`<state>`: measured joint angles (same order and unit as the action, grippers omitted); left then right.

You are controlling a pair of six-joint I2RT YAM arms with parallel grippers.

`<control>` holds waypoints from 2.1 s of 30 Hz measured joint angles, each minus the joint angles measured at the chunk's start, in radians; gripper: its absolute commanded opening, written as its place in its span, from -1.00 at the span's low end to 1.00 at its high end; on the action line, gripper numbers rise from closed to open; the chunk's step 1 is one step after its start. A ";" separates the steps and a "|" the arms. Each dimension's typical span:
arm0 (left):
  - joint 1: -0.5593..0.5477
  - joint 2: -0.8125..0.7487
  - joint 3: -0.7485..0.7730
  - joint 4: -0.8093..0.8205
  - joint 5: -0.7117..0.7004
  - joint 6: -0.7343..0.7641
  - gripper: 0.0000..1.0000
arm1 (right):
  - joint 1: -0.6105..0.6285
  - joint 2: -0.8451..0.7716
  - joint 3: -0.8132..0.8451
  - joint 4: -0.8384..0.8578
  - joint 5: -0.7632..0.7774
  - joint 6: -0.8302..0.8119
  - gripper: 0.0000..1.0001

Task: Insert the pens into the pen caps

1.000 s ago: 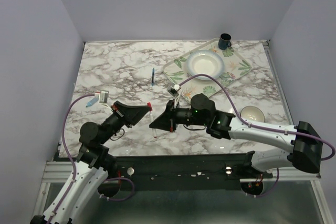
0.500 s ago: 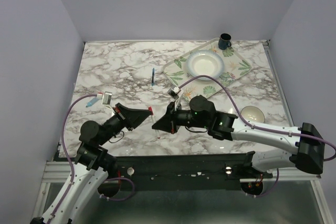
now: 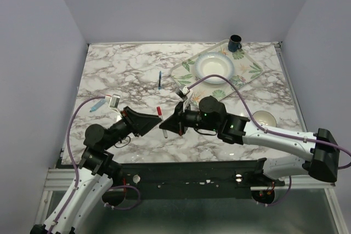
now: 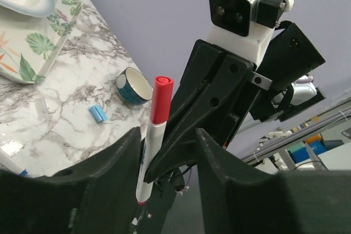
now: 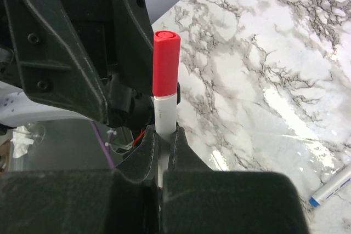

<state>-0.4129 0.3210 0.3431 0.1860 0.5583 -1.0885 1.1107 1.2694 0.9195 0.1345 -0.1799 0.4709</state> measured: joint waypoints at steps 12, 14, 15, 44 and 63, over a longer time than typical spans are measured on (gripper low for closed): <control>0.000 0.066 0.155 -0.028 0.000 0.121 0.29 | -0.002 -0.115 -0.018 0.019 -0.054 -0.027 -0.99; 0.000 0.116 0.213 -0.035 0.003 0.156 0.29 | -0.002 -0.143 -0.033 0.031 -0.076 -0.027 -0.99; 0.000 0.133 0.226 -0.030 0.008 0.163 0.29 | -0.002 -0.153 -0.039 0.034 -0.085 -0.027 -0.99; 0.000 0.262 0.186 0.341 0.225 0.112 0.13 | -0.002 -0.183 -0.077 0.060 -0.180 -0.008 -0.99; 0.000 0.263 0.129 0.413 0.273 0.074 -0.59 | -0.002 -0.147 -0.077 0.080 -0.201 0.002 -0.99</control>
<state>-0.4129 0.5838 0.4721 0.5987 0.8314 -1.0142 1.1088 1.1225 0.8421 0.2146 -0.3805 0.4728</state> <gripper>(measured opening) 0.370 0.051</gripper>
